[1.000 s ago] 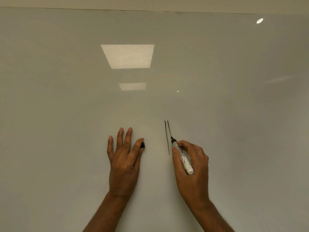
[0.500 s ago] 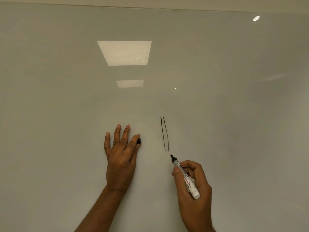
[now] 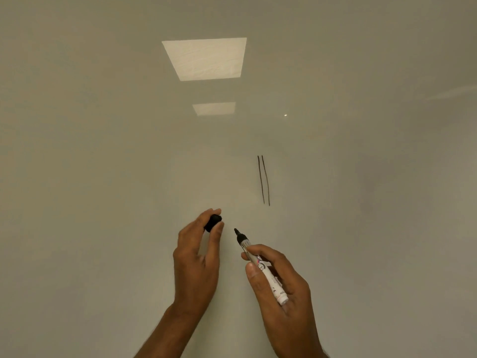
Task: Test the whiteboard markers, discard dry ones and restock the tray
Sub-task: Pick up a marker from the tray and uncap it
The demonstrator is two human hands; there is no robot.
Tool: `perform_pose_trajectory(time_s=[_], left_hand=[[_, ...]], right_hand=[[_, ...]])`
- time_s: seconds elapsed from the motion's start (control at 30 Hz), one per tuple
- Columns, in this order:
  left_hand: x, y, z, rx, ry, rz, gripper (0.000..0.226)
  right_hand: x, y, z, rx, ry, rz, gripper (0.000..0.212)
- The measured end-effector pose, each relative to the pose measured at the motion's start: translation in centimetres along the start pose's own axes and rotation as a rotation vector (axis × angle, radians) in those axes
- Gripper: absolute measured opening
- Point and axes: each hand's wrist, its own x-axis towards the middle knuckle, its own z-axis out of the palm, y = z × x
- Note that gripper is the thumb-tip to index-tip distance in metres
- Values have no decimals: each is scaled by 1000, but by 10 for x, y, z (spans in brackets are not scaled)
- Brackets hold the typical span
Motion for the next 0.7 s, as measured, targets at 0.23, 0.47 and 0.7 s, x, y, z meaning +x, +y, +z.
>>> perform_pose_trajectory(time_s=[0.23, 0.47, 0.7], left_hand=[[-9, 35, -16, -393, -49, -399, 26], [-16, 43, -25, -705, -119, -591, 30], [-32, 50, -24, -731, -200, -649, 34]], right_hand=[[-18, -8, 7, 35, -20, 33, 47], [-27, -8, 8, 42, -43, 42, 69], [-32, -16, 8, 49, -45, -4, 47]])
